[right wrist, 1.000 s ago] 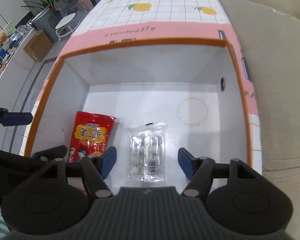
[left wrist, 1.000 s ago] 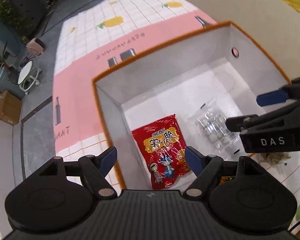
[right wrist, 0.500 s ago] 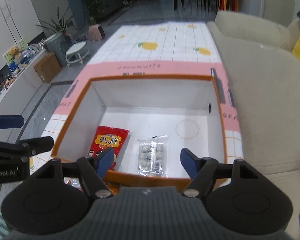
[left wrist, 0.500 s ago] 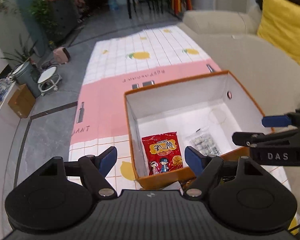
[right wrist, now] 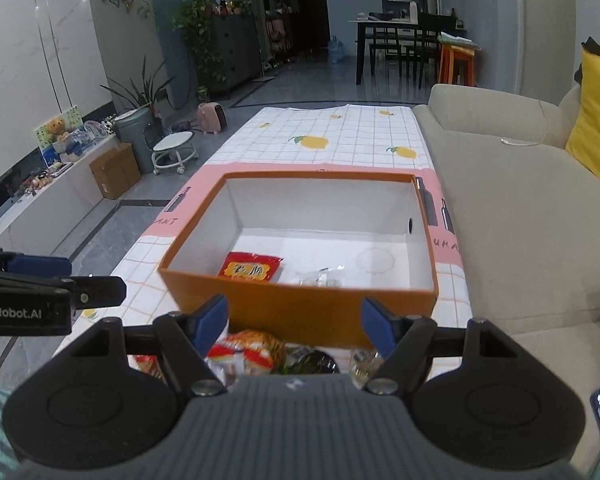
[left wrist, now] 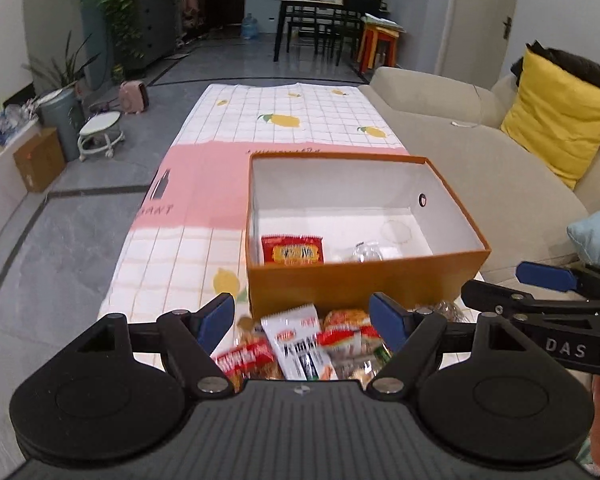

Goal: Organize snacks
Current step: 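Withdraw both grippers from the box back toward the snack pile, then grasp the red braised-meat pack with the left gripper while the right grasps the wrapped bun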

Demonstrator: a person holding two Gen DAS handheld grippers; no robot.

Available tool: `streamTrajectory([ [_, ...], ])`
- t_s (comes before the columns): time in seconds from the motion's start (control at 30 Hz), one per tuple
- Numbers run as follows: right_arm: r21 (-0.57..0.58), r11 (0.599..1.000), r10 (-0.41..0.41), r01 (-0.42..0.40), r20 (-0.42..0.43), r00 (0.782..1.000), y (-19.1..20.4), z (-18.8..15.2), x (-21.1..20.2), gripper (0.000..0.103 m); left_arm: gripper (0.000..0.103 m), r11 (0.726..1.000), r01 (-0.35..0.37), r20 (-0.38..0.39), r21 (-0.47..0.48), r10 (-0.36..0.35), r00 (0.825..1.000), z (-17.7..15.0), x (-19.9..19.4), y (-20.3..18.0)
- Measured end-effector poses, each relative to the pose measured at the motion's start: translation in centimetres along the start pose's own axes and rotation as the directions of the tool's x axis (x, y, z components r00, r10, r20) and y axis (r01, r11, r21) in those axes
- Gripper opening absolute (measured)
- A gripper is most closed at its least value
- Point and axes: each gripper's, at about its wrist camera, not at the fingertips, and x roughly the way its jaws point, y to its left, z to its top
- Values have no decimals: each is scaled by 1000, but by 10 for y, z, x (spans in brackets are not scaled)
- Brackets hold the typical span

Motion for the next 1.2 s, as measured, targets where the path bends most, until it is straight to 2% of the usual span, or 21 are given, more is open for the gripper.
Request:
streamTrajectory([
  [0.13,8,1000,-2,1,20,1000,3,-23,-10,76,90,999,-3,-11,-39,2,1000,-19,-2,6],
  [0.3,-9,999,-44,44,31,999,5,-57,-15,76,90,998,-29,-90,-61,23,996,-47,8,11],
  [0.5,-22,998,-59,58,-37,998,3,-86,4,74,90,993,-52,-144,-110,36,989,-67,29,21],
  [0.77,-53,997,-57,52,-91,994,7,-93,33,69,89,981,-71,-189,-179,36,981,-76,57,33],
  [0.83,-54,998,-49,43,-101,994,8,-93,41,64,89,977,-77,-195,-201,37,980,-78,62,37],
  [0.97,-53,999,5,-12,-116,993,14,-94,51,61,89,969,-84,-213,-232,33,976,-80,76,43],
  [1.1,-74,996,43,-53,-127,991,25,-96,66,61,89,969,-105,-231,-224,51,972,-83,89,43],
  [1.2,-93,993,59,-72,-139,989,32,-97,77,57,89,970,-109,-238,-219,55,970,-85,98,44],
])
